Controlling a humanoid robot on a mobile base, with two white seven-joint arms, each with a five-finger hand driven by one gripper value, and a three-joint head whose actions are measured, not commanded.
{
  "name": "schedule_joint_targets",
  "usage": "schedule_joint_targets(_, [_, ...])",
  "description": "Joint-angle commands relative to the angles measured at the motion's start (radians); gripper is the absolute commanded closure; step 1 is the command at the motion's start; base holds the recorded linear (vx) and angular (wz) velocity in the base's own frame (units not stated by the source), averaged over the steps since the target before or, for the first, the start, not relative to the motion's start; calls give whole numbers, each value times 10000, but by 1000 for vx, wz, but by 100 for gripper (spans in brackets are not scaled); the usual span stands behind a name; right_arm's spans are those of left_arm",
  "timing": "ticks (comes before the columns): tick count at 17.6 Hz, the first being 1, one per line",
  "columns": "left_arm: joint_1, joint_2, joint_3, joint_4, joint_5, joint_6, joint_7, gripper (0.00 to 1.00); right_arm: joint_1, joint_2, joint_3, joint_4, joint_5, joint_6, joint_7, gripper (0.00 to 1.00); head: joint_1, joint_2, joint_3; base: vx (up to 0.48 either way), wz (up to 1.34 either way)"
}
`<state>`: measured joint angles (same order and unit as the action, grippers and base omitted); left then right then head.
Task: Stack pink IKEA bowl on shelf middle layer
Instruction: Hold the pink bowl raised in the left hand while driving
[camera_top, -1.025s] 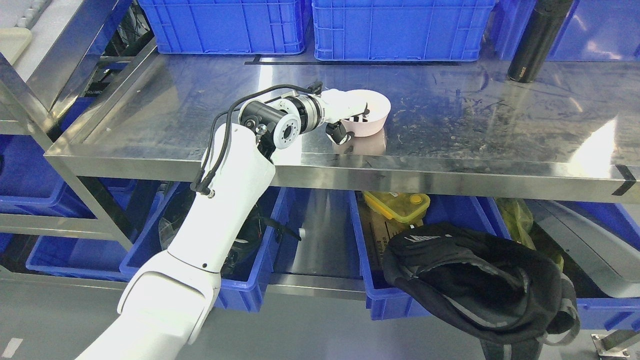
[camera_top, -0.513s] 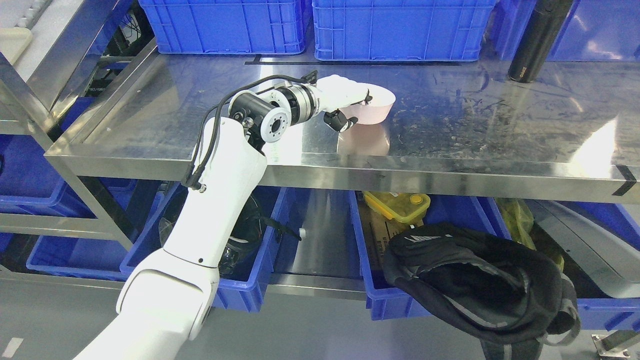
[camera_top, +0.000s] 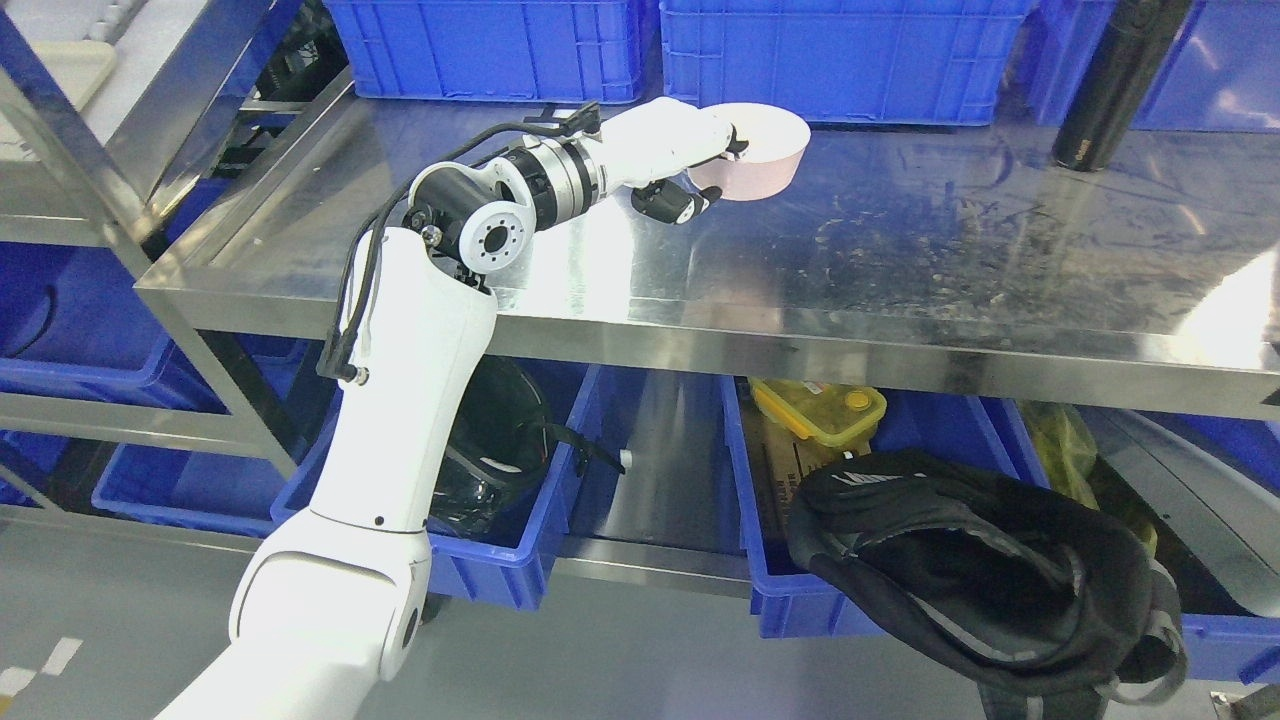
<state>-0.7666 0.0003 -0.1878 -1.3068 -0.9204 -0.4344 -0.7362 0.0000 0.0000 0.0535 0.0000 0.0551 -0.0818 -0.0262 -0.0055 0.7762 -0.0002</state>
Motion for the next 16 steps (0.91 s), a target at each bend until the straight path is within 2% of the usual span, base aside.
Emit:
schedule_joint_targets(1, [899,172,1234,-1917,967,-592,91,100,231,-175,2,-175,2,-11,1,0,0,0,0,-47,321])
schedule_joint_targets(4, [1146,172,1234,-2179,1303,-1146,91,100,231,-175,2,-175,2,-11,1,0,0,0,0,-42,366])
schedule_joint_targets(8, [1330,172,1219,-2211,1381,-2373,106,100,231,-175,2,-175,2,-11,1,0,0,0,0,-29,568])
schedule_joint_targets(11, [1422,172,1127,-2211,1381,-2451,152,100,231,-175,2,-175,2,-11,1,0,0,0,0,-10,925])
schedule_joint_targets(16, [1422,172,927,-2211,1381,-2467,229,100,231,-175,2,-175,2,-11,1,0,0,3,0,14,1449])
